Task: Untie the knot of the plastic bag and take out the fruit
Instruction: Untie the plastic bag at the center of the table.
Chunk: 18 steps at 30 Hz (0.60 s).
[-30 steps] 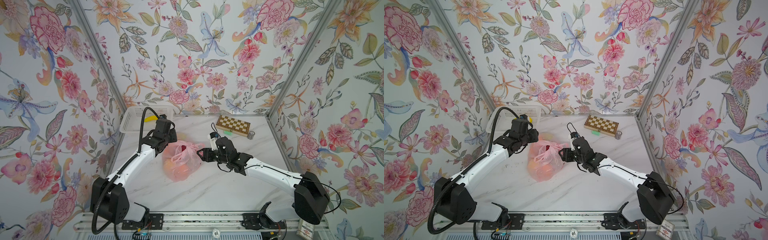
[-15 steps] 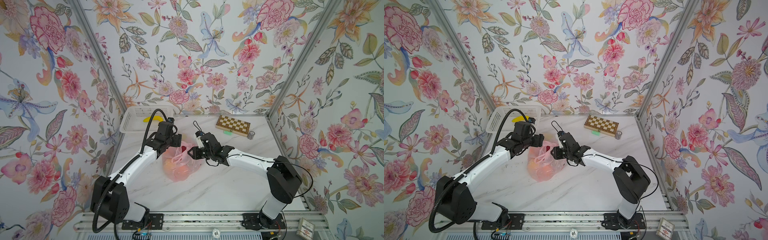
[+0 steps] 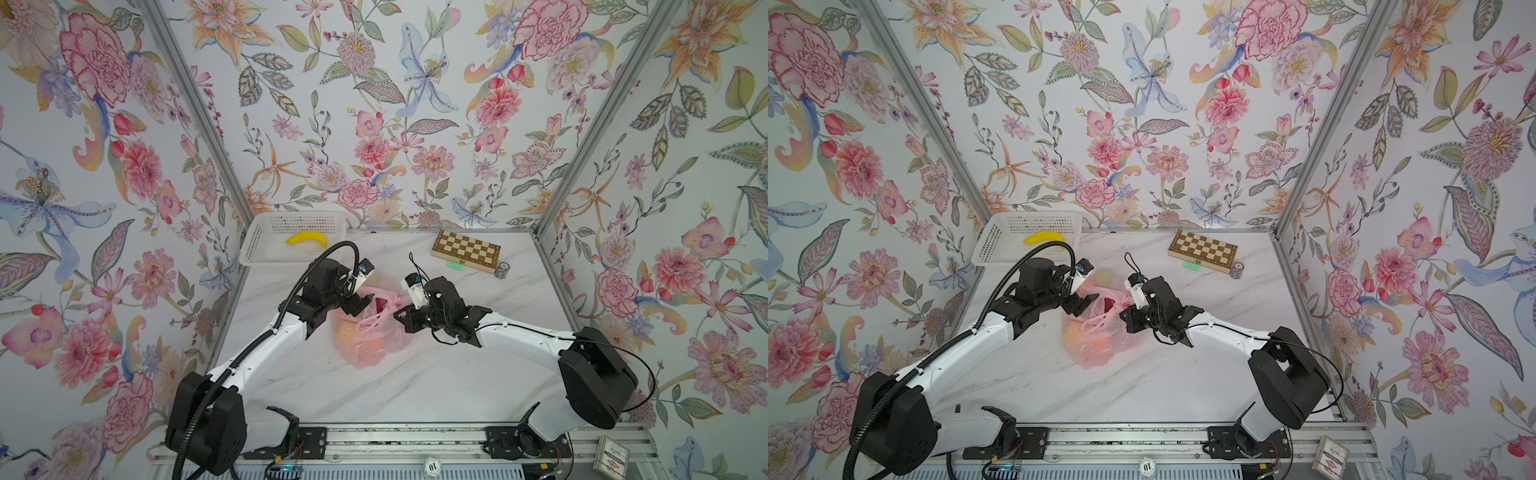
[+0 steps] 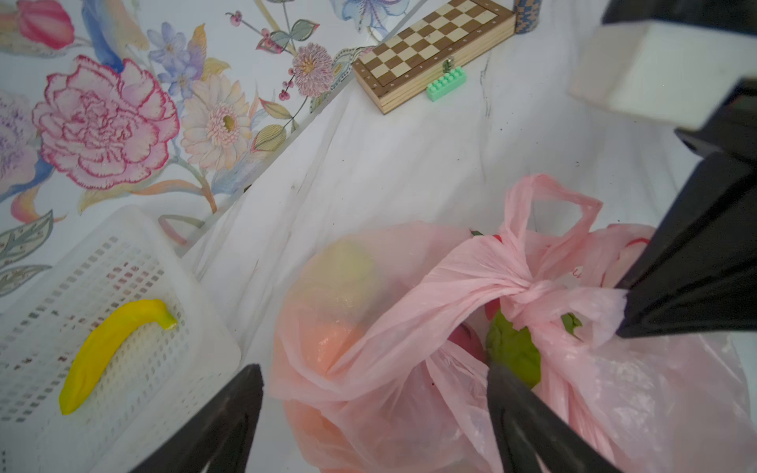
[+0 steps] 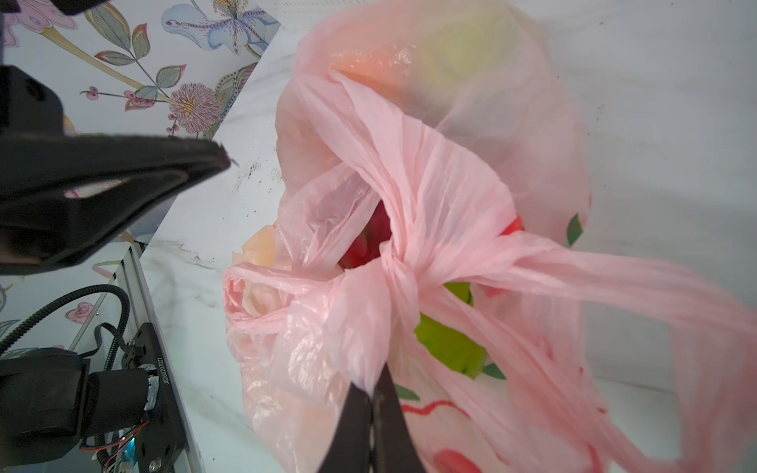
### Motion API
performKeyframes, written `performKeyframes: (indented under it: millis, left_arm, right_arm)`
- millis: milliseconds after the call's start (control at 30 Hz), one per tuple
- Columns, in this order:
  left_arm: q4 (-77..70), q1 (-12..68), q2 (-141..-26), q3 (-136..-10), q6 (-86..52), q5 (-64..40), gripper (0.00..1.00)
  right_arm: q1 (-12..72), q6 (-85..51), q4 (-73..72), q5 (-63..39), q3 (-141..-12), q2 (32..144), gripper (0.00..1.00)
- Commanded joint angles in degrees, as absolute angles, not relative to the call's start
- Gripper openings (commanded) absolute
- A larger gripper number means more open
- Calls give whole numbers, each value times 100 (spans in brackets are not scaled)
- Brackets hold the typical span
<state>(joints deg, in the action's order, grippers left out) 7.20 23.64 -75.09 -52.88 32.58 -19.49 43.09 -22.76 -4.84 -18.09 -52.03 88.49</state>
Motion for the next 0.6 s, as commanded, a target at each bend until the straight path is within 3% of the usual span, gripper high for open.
performKeyframes:
  millis: [0,233,400,467,567]
  left_arm:
    - [802,2371,-7738,-5264,4775,-2755,87]
    - [300,2538,-8359,-5401,5353,-3008,84]
    - [275,2553,-8773,-5632,5309,-3050,73]
    - [197,2571,-8882,-5626,5276,-3021,66]
    - [14,2573,-8912,-5599,5111,-2989,42]
  right_arm:
    - [4217,-1927,-641,-2168,-5021,8619,0]
    - [4172,-1810,-694,-2400,-4853,8408,0]
    - [4148,-1828,-652,-2329,-4844,8336,0]
    - [4147,-1828,-651,-2316,-4824,8299,0]
    - [4140,-1845,-637,-2276,-4807,8259,0]
